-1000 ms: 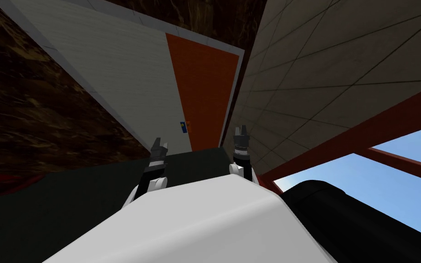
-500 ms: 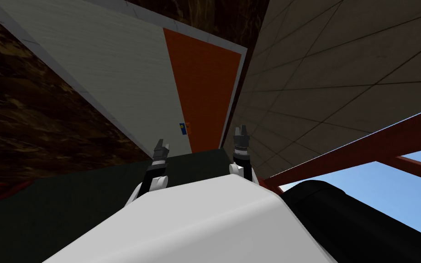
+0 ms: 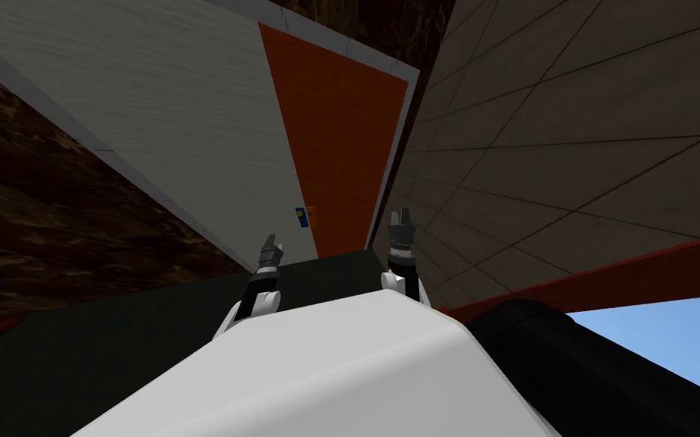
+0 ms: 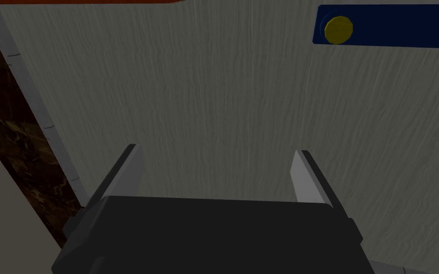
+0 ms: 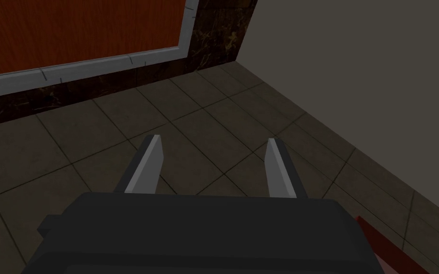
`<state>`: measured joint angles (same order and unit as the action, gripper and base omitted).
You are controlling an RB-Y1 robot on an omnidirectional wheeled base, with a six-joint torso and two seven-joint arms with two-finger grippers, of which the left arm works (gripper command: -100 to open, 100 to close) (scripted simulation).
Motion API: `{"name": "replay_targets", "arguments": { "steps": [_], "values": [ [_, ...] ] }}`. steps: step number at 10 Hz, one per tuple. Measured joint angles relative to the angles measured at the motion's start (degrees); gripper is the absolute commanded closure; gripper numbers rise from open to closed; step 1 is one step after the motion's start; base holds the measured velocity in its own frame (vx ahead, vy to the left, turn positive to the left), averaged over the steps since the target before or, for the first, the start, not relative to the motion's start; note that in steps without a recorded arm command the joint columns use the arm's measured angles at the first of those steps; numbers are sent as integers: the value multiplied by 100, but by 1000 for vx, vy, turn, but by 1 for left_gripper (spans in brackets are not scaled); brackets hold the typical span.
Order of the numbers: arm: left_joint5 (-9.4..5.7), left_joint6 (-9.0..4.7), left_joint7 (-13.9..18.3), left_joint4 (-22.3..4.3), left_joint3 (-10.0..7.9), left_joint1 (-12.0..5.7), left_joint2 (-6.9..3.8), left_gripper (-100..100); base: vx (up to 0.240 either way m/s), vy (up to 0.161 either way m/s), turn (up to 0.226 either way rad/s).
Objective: Pull the door open
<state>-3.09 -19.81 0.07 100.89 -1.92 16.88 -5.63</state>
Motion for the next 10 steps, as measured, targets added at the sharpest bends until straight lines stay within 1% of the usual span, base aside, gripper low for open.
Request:
{"name": "replay_targets", "arguments": {
  "steps": [1,3,5,6,8,10],
  "values": [
    [-1,-9,3,-137,-13,-51,2,-100,147,51,-32],
    [-17,67,28,-370,-63,-170,-15,-100,133,42,-21],
    [-28,70,49,-600,-95,-257,-26,-100,117,20,-26],
    [-34,116,60,-704,-120,-320,-27,-100,146,23,-20],
    [-43,170,74,-897,-150,-412,-23,-100,97,24,-15],
    [-46,181,83,-1116,-176,-495,-5,-100,134,25,-30]
  ]
}}
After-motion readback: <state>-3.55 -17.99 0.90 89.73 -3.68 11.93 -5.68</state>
